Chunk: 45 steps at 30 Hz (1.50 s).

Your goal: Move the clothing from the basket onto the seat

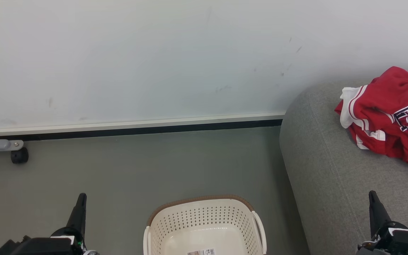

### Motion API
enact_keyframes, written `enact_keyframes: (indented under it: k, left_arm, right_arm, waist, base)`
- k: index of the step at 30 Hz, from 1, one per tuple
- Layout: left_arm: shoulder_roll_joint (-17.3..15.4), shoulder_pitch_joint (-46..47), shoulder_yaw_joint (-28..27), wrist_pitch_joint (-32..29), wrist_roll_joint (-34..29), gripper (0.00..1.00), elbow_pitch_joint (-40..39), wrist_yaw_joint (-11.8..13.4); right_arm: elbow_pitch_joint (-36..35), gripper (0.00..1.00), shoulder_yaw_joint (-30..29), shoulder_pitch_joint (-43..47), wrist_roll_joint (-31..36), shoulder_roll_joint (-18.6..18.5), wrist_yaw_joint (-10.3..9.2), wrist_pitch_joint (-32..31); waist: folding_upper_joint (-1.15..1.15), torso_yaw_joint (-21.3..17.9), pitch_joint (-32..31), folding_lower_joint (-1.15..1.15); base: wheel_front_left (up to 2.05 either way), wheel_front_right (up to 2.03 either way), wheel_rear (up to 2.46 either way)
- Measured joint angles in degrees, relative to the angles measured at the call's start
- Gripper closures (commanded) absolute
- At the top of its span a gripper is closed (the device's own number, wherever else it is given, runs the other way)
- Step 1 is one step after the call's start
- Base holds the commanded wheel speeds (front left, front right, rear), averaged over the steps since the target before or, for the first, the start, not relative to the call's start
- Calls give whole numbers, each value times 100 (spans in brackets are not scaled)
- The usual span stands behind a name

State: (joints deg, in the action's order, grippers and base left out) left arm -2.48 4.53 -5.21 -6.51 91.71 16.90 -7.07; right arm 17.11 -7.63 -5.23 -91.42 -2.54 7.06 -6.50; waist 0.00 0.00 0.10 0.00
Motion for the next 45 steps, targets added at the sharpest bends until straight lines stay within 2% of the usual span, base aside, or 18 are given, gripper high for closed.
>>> enact_keyframes:
  k: [45]
  left_arm:
    - [1, 0, 0, 0, 0, 100, 3, 0]
  right_arm:
    - [-1, 100, 0, 0, 0, 0, 0, 1]
  waist:
    - [0, 0, 0, 0]
  base:
    - [0, 0, 0]
